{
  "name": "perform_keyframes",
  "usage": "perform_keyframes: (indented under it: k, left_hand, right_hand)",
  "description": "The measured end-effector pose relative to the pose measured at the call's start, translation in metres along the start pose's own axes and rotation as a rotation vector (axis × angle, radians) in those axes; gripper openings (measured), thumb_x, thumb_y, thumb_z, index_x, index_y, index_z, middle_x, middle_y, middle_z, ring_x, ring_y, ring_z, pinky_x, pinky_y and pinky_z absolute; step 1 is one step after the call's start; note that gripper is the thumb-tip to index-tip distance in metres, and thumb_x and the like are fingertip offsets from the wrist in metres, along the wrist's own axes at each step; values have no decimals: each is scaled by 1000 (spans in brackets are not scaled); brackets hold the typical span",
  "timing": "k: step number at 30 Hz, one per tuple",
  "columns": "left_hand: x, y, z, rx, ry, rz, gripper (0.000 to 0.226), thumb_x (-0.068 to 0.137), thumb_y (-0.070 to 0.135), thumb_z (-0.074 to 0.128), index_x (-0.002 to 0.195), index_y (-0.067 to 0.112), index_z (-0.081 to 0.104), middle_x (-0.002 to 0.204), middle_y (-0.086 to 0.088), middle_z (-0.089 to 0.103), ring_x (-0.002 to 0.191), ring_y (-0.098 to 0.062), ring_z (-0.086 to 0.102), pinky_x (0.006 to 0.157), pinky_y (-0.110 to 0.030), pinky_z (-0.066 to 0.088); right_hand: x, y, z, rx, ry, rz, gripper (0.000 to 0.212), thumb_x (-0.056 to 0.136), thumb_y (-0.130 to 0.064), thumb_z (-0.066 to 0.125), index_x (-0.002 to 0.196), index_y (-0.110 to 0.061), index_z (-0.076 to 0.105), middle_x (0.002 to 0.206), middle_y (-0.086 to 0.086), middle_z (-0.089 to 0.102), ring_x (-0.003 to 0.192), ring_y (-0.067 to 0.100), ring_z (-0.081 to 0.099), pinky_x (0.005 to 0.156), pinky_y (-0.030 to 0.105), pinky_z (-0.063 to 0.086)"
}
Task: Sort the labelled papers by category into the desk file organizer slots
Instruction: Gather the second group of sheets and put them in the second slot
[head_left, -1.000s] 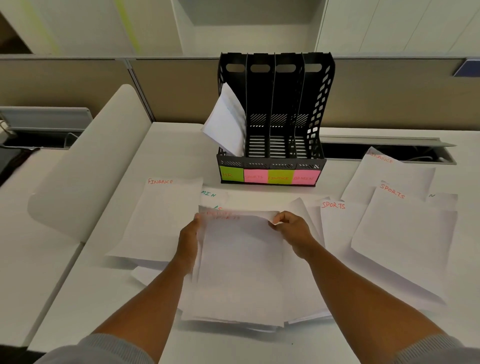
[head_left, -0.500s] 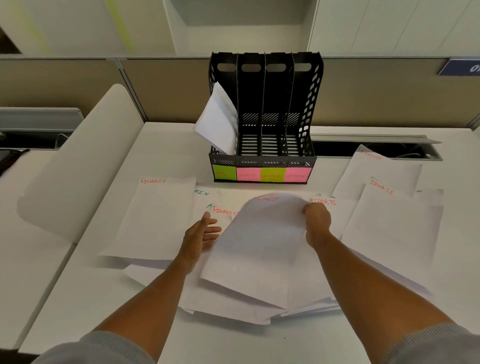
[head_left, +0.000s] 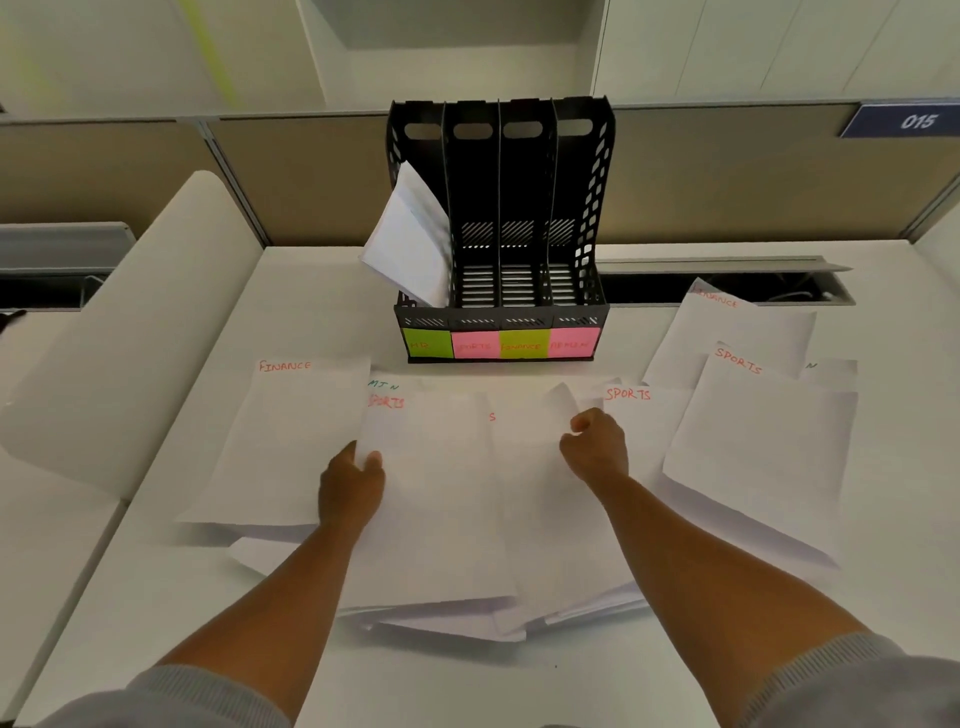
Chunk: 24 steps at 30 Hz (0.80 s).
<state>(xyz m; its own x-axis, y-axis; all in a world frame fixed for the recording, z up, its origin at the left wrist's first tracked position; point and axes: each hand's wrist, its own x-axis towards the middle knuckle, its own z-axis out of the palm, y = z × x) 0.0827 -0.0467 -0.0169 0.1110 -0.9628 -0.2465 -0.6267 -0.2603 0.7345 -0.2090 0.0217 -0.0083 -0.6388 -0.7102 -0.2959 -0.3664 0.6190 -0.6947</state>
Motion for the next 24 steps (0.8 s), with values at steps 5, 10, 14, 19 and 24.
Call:
perform_keyframes:
  k: [5, 10, 14, 19, 24]
  left_hand:
    - [9, -8, -23, 134, 167, -68, 32, 97, 24, 43, 122, 10, 59, 122, -17, 64, 109, -40, 61, 88, -46, 50]
    - [12, -14, -27, 126, 190, -158, 34, 97, 28, 48, 118, 6, 62, 116, -19, 66, 103, -40, 63, 88, -48, 53]
    - [10, -16, -23, 65, 169, -209, 40, 95, 34, 55, 118, 2, 63, 114, -20, 67, 101, -39, 64, 88, -49, 54]
    - [12, -13, -19, -29, 127, -257, 51, 85, 42, 69, 116, 1, 64, 112, -20, 68, 100, -41, 64, 81, -43, 53]
    - [16, -11, -16, -121, 84, -274, 47, 73, 45, 81, 97, 7, 65, 101, -14, 70, 88, -34, 63, 72, -36, 52]
  right_hand:
    - [-2, 5, -3, -207, 97, 19, 44, 76, -7, 62, 118, -11, 53, 117, 8, 51, 113, 27, 47, 89, 40, 47]
    - [-5, 7, 1, -322, 44, 100, 45, 81, -12, 61, 124, -10, 46, 120, 11, 53, 115, 31, 48, 94, 42, 44]
    - [-1, 7, 1, -314, 24, 157, 35, 82, -14, 57, 117, -13, 54, 113, 10, 60, 109, 30, 54, 93, 41, 44]
    - [4, 1, -2, 65, 157, 49, 26, 85, -14, 45, 104, -11, 63, 106, 14, 66, 86, 28, 56, 76, 34, 49]
    - [8, -11, -10, 191, 403, -6, 25, 93, -22, 40, 111, -14, 56, 101, 10, 66, 86, 31, 61, 78, 39, 51]
